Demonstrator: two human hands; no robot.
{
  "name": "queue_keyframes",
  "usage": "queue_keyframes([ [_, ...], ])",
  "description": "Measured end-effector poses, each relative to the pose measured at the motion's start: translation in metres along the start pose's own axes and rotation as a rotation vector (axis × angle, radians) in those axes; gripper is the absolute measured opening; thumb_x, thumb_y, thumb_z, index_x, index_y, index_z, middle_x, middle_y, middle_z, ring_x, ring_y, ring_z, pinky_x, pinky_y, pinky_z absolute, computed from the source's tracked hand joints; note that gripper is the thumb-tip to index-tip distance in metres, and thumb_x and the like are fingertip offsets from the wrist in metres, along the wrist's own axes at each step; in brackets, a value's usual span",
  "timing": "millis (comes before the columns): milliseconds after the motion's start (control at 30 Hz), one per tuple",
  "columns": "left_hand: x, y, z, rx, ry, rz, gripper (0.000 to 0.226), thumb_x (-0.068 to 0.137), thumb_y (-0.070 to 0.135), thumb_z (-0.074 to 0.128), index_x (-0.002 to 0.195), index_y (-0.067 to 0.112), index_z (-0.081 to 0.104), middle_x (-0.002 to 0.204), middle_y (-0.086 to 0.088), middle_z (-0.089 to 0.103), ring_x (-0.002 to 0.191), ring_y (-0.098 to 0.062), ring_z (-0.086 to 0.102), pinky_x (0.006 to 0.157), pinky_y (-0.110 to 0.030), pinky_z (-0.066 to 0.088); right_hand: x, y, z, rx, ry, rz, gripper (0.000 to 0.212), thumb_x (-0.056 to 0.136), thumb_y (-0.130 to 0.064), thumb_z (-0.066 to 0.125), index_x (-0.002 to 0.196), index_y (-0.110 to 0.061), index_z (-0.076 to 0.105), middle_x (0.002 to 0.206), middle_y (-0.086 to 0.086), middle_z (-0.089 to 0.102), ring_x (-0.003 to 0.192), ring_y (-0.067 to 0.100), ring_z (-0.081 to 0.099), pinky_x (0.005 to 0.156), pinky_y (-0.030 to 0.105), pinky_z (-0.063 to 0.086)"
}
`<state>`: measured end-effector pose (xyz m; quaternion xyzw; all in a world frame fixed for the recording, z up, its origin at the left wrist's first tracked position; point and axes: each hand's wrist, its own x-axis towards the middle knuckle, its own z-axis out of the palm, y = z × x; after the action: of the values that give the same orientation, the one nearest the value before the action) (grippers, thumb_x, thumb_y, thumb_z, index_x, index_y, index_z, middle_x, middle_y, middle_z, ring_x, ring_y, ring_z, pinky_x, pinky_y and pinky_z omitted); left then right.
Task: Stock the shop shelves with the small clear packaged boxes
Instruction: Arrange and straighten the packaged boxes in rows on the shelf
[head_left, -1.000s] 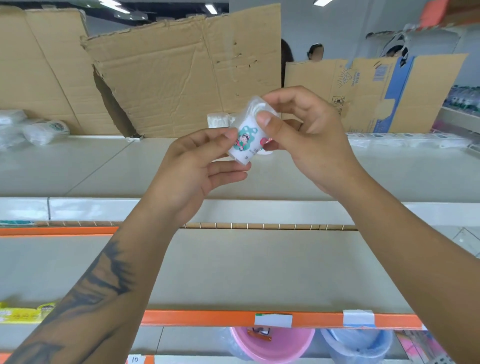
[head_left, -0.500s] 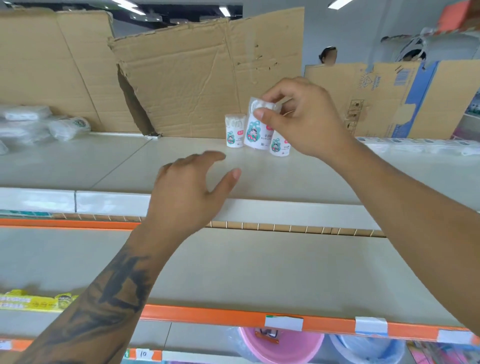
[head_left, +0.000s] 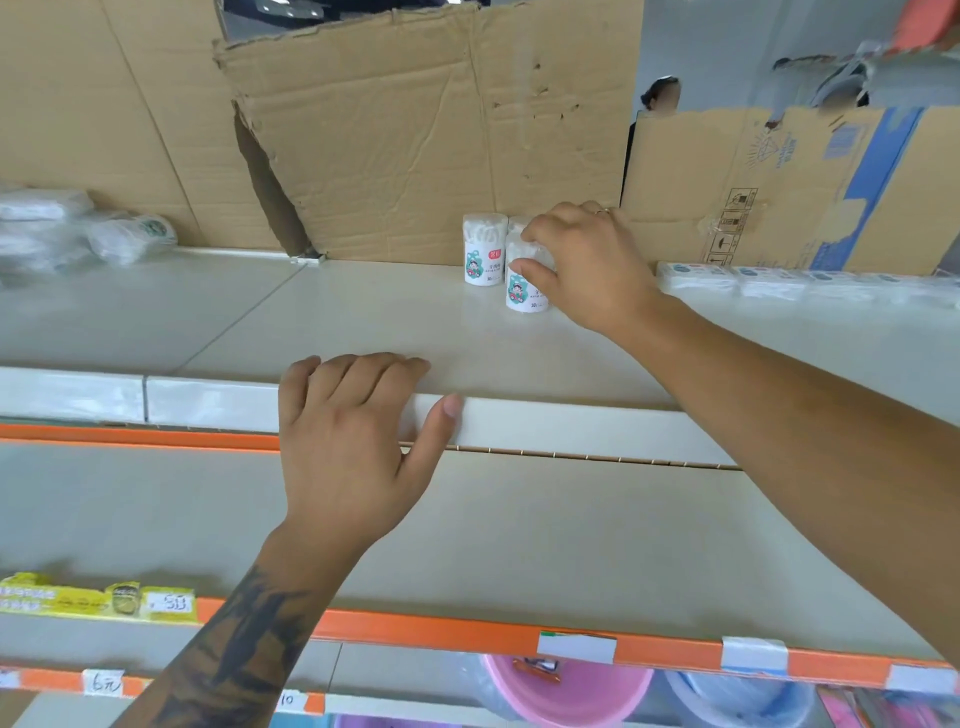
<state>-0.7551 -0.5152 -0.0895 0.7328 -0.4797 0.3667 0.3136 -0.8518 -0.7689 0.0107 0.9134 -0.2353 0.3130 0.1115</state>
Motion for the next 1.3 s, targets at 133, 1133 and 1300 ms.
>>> queue_keyframes([
  [133,-0.001,0.001,0.004,0.007,0.034,-0.005,0.047,0.103,0.054,0.044,0.107,0.019,0.075,0.103,0.004,0.073,0.096,-0.028,0.062,0.098,-0.051,0.04,-0.001,0.0,0.0,-0.041,-0.03,0.028,0.045,0.094,-0.045,0.066,0.132,-0.02,0.061,0.127,0.007,0.061,0.117,0.035,0.053,0.101,0.042,0.029],
  [1133,0.138,0.067,0.062,0.049,-0.61,-0.03,0.081,0.097,0.051,0.054,0.164,0.03,0.014,0.171,0.003,0.016,0.155,-0.024,0.02,0.123,-0.054,0.016,-0.025,0.059,-0.013,0.265,-0.11,0.194,0.048,0.086,-0.035,0.078,0.125,-0.021,0.056,0.113,0.007,0.058,0.098,0.028,0.061,0.085,0.042,0.053],
  [1300,0.136,0.071,0.066,0.068,-0.58,-0.02,0.086,0.093,0.053,0.059,0.163,0.03,0.015,0.17,0.001,0.018,0.153,-0.026,0.024,0.122,-0.052,0.019,-0.021,0.056,-0.009,0.216,-0.123,0.208,0.046,0.091,-0.033,0.073,0.128,-0.02,0.05,0.114,0.011,0.054,0.099,0.035,0.059,0.079,0.04,0.05],
])
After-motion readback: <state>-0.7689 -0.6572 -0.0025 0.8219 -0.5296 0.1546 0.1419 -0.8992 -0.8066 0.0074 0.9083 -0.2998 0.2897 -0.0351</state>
